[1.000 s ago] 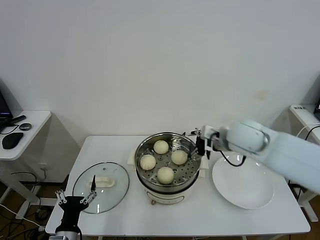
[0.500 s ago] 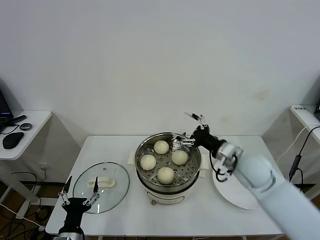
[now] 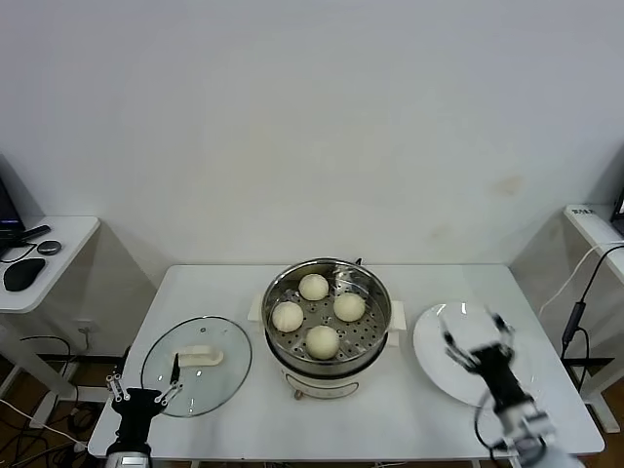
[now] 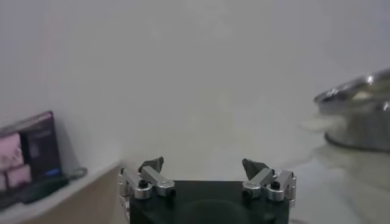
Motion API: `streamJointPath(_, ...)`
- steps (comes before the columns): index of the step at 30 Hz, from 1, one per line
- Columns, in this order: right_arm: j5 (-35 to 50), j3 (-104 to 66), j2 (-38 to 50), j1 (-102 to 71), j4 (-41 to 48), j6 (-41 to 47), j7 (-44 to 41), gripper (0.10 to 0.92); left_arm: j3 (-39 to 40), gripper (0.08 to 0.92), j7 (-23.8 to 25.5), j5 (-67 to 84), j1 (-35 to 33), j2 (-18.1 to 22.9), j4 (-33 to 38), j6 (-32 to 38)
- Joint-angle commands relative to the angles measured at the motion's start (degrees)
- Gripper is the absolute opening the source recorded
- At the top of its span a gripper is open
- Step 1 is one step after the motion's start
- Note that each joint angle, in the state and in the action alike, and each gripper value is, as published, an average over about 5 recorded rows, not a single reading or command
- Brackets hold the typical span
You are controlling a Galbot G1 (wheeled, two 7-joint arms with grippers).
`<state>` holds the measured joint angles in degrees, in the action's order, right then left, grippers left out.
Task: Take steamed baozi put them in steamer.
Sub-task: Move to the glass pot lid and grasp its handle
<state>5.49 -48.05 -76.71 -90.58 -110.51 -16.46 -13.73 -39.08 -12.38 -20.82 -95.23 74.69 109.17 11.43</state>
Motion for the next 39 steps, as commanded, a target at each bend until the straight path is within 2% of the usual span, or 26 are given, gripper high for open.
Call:
streamJointPath(1, 3.78, -6.55, -9.94, -6.89, -1.19, -2.56, 3.94, 0.823, -3.03, 0.823, -4.35, -47.82, 2.0, -9.56, -9.87, -2.23)
streamJointPath(6, 5.06, -6.4, -10.58, -6.94, -1.57, -1.23, 4.56, 0.823, -0.15, 0.823, -1.86, -54.17, 7.54, -13.78, -15.55, 0.45)
streamJointPath(10, 5.47, -6.35, -11.08, -6.89, -1.67, -1.2, 4.93, 0.823, 2.33, 0.823, -0.26, -54.84, 11.26, -15.16, -18.22, 2.07)
streamJointPath(19, 4.74, -5.8, -11.68, -7.42, -1.83, -1.66, 5.53, 0.823, 5.67, 0.823, 2.73, -54.46, 19.36, -14.77, -22.79, 3.67)
streamJointPath(39, 3.76, -5.16, -11.9, -8.04, -2.39, -1.8, 4.65, 0.823, 9.51, 0.822, 4.16, -53.91, 27.34, -12.56, -29.13, 3.51)
